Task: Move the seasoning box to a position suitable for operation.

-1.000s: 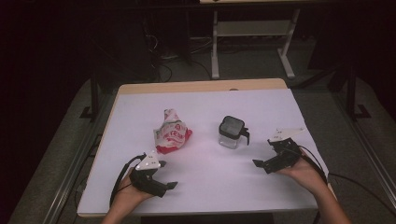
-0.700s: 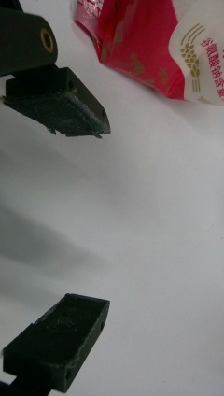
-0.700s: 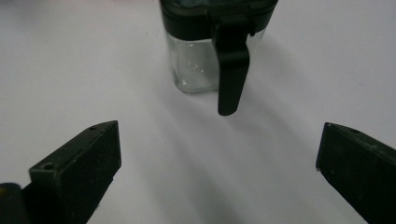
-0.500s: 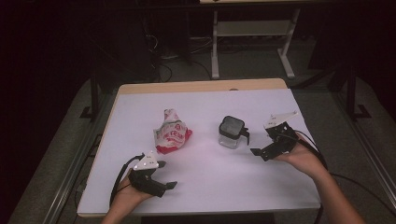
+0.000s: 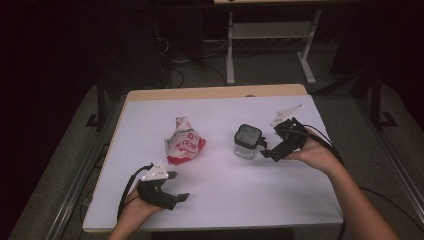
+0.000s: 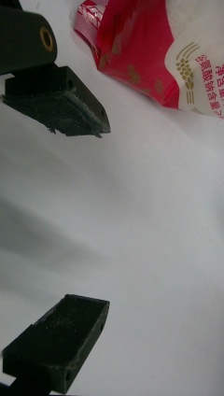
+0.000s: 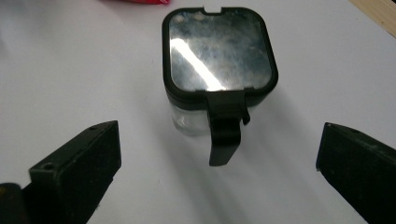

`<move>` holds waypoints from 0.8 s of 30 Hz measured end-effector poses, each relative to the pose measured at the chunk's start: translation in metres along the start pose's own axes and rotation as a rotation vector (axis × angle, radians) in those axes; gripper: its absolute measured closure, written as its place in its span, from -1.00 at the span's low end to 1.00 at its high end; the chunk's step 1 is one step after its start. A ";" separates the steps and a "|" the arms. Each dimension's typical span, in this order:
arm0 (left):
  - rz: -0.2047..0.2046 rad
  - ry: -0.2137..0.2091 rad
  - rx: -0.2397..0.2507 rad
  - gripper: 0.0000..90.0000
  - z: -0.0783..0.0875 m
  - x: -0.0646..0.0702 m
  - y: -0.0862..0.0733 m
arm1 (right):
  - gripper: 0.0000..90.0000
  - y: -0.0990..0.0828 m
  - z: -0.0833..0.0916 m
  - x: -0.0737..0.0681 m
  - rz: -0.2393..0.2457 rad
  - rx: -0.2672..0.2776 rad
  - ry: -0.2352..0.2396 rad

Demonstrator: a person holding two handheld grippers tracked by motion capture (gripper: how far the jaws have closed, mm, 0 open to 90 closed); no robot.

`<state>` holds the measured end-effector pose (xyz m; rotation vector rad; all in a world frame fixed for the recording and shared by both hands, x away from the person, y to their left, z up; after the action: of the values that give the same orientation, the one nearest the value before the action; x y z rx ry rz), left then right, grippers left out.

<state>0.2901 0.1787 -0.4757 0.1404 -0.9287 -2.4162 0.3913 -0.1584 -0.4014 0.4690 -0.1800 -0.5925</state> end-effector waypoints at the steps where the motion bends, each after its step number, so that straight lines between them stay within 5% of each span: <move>1: 0.006 -0.004 0.003 -0.72 0.000 0.001 0.000 | -1.00 0.003 0.000 0.000 0.008 0.002 0.001; 9: 0.002 -0.015 0.007 -0.72 0.000 0.002 0.000 | -1.00 0.028 -0.012 -0.001 0.088 -0.084 0.000; 24: -0.013 -0.039 0.000 -0.72 -0.002 0.006 0.000 | -1.00 0.067 -0.032 0.002 0.142 -0.170 0.005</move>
<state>0.2852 0.1743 -0.4768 0.1004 -0.9486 -2.4390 0.4356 -0.0994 -0.3980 0.2904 -0.1556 -0.4630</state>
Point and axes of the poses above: each handheld gripper's, and its own axes: z roughly backward along the jaws, y roughly out of its top, x roughly to its right, the point moved 6 cm from there along -z, roughly forward along the jaws, and after that the axes turned 10 degrees about -x, right-handed, at the moved point
